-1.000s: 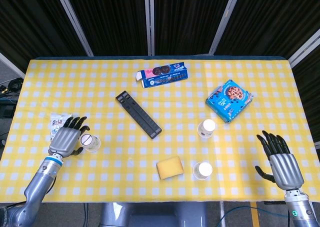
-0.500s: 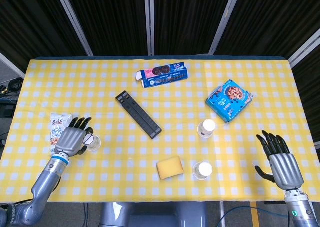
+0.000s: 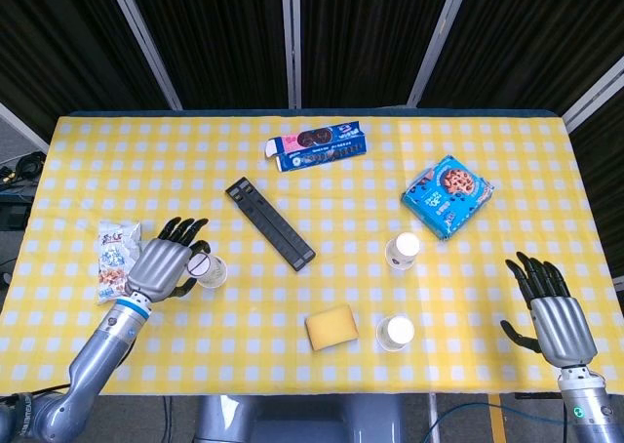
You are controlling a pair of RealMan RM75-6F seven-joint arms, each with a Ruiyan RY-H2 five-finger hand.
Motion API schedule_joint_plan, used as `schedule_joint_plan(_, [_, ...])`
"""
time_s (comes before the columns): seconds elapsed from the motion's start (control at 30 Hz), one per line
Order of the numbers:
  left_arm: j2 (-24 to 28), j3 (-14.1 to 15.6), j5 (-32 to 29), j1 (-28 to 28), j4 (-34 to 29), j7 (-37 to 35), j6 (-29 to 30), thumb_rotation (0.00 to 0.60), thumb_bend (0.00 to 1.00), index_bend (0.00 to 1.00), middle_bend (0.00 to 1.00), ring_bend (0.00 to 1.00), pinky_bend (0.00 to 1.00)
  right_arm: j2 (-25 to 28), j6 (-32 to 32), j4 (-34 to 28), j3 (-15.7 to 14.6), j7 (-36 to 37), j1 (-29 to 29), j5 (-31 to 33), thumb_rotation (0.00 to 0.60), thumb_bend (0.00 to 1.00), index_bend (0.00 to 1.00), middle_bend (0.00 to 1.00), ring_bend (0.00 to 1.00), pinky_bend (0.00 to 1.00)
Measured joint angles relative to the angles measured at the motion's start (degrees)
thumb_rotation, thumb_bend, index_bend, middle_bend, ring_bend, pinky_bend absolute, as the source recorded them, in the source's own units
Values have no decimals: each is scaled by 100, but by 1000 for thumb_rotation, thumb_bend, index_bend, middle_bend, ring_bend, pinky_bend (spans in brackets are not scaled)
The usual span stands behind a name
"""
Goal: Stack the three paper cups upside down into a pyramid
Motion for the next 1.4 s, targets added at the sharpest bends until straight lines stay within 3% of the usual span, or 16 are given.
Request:
schedule_joint_plan(0.53, [-1717, -300, -989, -1267, 111, 1493, 183, 600, 394, 405, 0, 0, 0, 35, -40, 71, 21, 213, 20, 44, 600, 141, 0, 0, 0, 0])
schedule_joint_plan(0.93, [-2337, -254, -1706, -1730, 518, 2036, 491, 600, 391, 388, 0, 0, 0, 75, 28, 32, 5, 292, -4, -14, 600, 140, 0, 0, 0, 0])
schedule_joint_plan(1.1, [-2463, -205, -1849, -1821, 625, 2099, 513, 600, 361, 298, 0, 0, 0, 71, 33, 27, -3, 277, -1, -35, 600, 140, 0, 0, 0, 0])
schedule_joint_plan(1.3, [-2403, -164, -1879, -1828, 540, 2058, 566, 600, 298, 21, 0, 0, 0, 77, 57, 13, -1, 265, -11, -38, 600, 140, 0, 0, 0, 0])
schedule_joint_plan(1.4, [-2285, -120, -1868, -1808, 417, 2048, 624, 600, 298, 0, 0, 0, 0, 80, 65, 4, -10, 241, -16, -54, 600, 140, 0, 0, 0, 0])
